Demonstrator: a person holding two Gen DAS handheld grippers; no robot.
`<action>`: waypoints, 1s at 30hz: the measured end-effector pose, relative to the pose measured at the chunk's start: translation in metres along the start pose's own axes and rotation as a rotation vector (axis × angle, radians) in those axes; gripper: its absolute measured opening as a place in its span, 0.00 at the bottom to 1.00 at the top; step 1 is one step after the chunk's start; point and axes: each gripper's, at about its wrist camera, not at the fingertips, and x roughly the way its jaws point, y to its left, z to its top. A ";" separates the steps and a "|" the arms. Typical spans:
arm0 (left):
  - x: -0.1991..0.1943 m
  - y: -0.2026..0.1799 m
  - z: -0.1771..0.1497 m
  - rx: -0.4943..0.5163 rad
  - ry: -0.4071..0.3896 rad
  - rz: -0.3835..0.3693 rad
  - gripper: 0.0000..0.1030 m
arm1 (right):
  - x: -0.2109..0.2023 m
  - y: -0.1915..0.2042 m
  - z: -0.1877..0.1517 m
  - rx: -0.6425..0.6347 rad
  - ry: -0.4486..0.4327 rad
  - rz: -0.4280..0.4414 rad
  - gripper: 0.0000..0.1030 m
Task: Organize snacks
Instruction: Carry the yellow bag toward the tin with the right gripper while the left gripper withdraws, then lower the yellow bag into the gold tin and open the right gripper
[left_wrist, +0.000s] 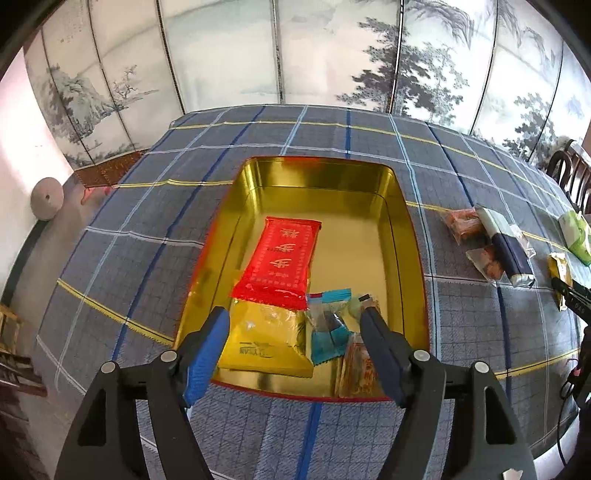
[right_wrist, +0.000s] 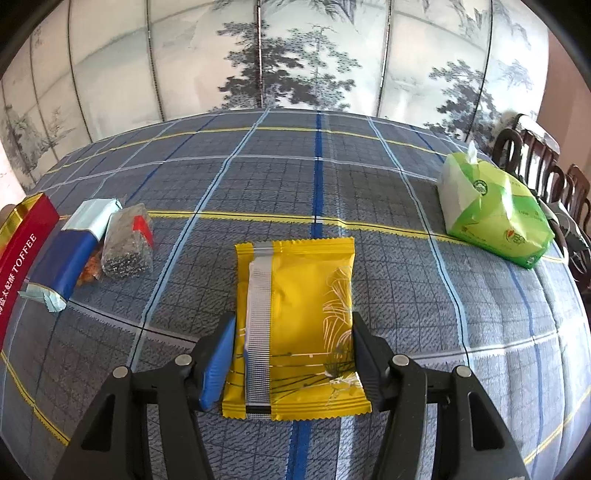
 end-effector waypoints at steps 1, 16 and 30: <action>-0.001 0.001 -0.001 -0.003 -0.003 0.000 0.71 | -0.002 0.001 -0.001 0.008 0.000 -0.006 0.58; -0.011 0.027 -0.016 -0.061 -0.020 0.022 0.80 | -0.069 0.054 0.026 -0.005 -0.086 0.044 0.58; -0.022 0.068 -0.031 -0.114 -0.036 0.065 0.83 | -0.095 0.215 0.036 -0.207 -0.080 0.285 0.58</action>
